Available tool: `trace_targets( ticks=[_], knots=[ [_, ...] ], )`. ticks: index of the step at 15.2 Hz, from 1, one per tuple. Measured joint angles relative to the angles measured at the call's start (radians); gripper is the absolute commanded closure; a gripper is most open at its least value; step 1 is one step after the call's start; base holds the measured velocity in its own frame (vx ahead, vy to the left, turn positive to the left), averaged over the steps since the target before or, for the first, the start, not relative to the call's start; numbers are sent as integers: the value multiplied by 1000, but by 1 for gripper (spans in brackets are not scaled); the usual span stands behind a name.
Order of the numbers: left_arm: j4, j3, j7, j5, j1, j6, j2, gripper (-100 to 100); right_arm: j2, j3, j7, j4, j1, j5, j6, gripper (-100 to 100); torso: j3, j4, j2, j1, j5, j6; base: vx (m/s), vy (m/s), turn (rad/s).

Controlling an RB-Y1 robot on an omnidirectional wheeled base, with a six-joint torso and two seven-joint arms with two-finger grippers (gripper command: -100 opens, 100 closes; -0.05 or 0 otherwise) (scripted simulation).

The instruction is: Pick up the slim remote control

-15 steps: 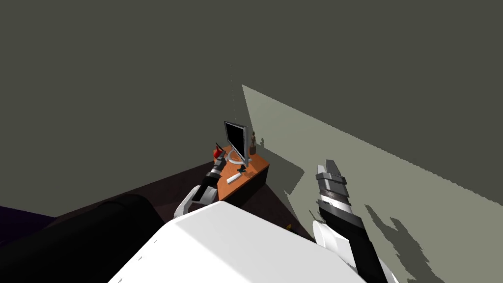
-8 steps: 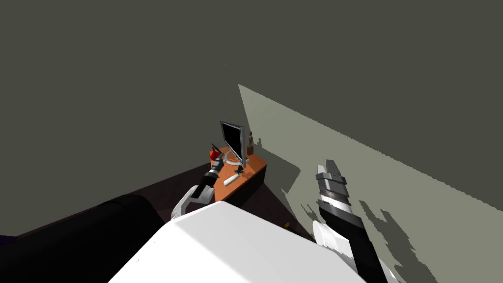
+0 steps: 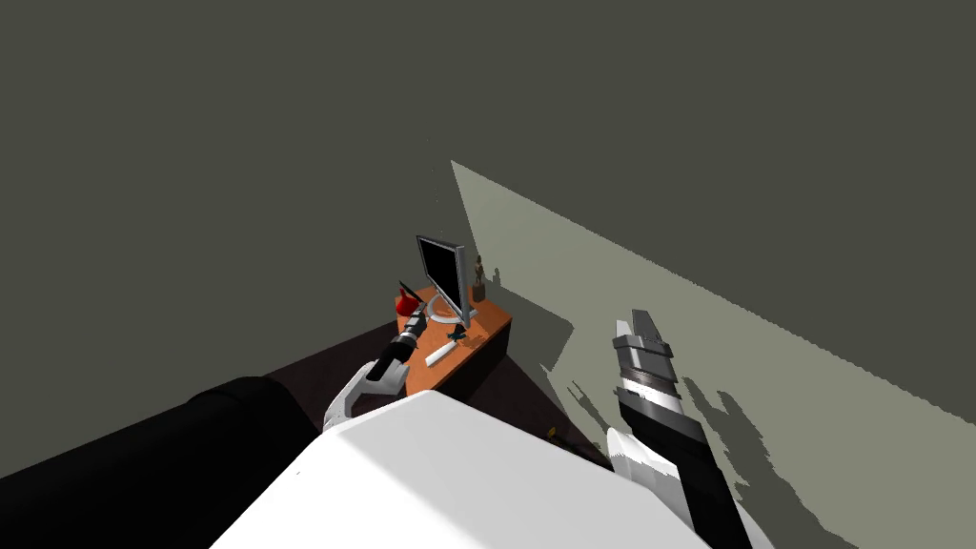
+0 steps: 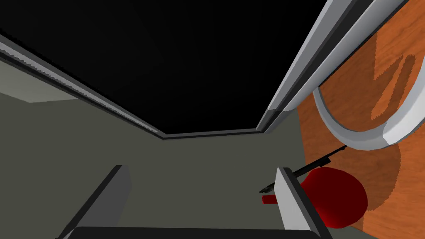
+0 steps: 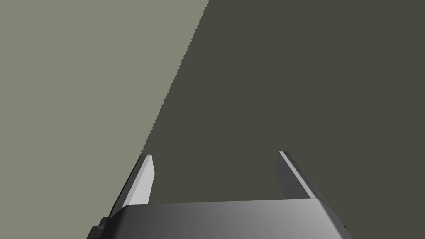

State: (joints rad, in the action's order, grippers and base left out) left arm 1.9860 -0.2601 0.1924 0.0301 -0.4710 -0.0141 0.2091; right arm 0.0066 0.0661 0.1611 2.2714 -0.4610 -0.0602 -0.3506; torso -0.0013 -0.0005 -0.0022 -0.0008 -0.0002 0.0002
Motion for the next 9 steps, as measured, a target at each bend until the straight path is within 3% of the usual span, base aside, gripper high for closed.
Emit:
trace_targets(
  ticks=[9],
  knots=[
    [-105,-89,40,54,23,-157,20,-100,0,0,0,0,0,0,0,0,-1,0,-1,0,0,0,34,-6,-129]
  ],
)
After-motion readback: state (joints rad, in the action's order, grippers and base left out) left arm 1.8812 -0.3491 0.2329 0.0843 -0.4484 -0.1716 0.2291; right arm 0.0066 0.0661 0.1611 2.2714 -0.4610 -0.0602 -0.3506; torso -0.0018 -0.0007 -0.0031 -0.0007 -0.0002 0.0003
